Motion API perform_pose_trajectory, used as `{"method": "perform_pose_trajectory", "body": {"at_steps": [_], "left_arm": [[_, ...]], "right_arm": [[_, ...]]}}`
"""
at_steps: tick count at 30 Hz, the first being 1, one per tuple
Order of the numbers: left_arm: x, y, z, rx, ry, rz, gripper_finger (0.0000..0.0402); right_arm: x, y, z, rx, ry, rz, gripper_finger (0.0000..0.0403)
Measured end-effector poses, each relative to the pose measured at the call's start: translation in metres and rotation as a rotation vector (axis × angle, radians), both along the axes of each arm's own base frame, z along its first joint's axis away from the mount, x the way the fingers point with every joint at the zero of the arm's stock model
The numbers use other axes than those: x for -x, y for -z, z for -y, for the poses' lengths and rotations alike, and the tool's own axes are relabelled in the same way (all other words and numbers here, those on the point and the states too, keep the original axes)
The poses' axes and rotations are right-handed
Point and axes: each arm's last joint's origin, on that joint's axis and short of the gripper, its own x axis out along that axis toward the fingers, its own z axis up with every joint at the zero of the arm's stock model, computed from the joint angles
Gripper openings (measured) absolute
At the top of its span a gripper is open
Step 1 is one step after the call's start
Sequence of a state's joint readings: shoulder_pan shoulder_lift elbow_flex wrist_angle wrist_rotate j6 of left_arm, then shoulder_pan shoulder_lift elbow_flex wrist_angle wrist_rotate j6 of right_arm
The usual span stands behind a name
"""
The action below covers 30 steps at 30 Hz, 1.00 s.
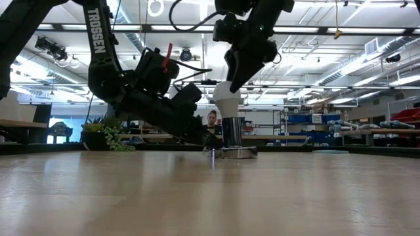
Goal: Screw lightbulb
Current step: Remove the white lightbulb from the silver lamp
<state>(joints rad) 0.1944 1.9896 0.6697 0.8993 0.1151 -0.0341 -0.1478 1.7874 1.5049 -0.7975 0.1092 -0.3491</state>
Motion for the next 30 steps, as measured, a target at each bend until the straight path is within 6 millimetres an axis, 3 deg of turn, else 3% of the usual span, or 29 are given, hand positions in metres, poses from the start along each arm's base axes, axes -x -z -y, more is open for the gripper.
{"method": "perform_pose_trajectory", "body": {"at_steps": [5, 13, 21, 30], "left_arm": [[0.0, 0.0, 0.0, -0.002, -0.002, 0.001, 0.0], [0.0, 0.0, 0.001, 0.001, 0.003, 0.001, 0.0], [0.0, 0.0, 0.001, 0.004, 0.007, 0.002, 0.0], [0.0, 0.0, 0.001, 0.006, 0.008, 0.001, 0.0]], "right_arm": [[0.003, -0.012, -0.011, -0.051, 0.233, 0.093, 0.0309], [0.008, -0.018, -0.019, -0.384, 0.793, 0.215, 0.0318], [0.007, -0.018, -0.019, -0.418, 0.873, 0.238, 0.0317], [-0.004, 0.012, -0.013, -0.361, 0.867, 0.142, 0.031]]}}
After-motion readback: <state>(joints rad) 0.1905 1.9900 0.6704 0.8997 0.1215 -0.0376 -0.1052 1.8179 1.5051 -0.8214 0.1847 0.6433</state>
